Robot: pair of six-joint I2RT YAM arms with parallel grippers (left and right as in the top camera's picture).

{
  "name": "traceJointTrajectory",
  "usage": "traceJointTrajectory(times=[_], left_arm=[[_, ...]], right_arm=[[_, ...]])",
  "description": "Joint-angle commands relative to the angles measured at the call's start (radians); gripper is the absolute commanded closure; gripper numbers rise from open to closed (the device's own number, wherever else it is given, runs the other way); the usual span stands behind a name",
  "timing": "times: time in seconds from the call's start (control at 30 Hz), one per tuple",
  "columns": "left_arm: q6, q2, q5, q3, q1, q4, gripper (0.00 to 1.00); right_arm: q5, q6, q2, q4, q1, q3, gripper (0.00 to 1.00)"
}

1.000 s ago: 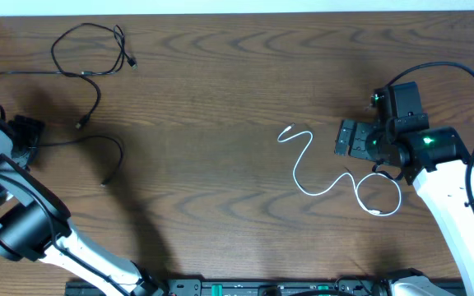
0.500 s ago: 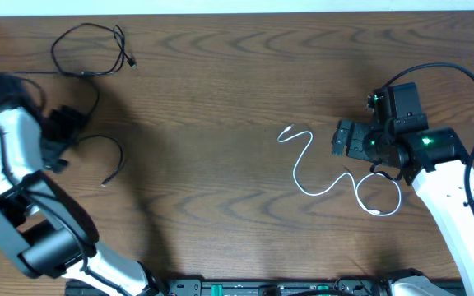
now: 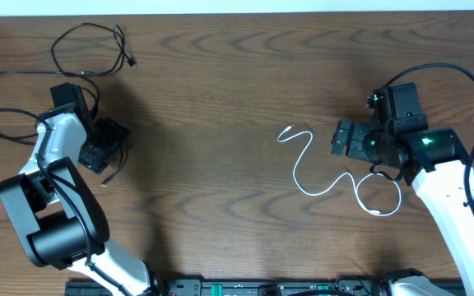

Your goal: Untangle cables

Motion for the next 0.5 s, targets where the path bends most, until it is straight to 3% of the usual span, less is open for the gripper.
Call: traceJointTrajectory(times=[0.0,0.47], left_arm=[[-0.043,0.011,0.040,-0.002,0.000,0.024,0.23],[-0.076,0.015,0.088,-0.003,0.000,0.056,0.42]], right_arm=[[-0.006,0.007,-0.004,0.000,-0.002,-0.006,0.01],[-0.006,0.007,-0.004,0.002,-0.002,-0.006,0.01]])
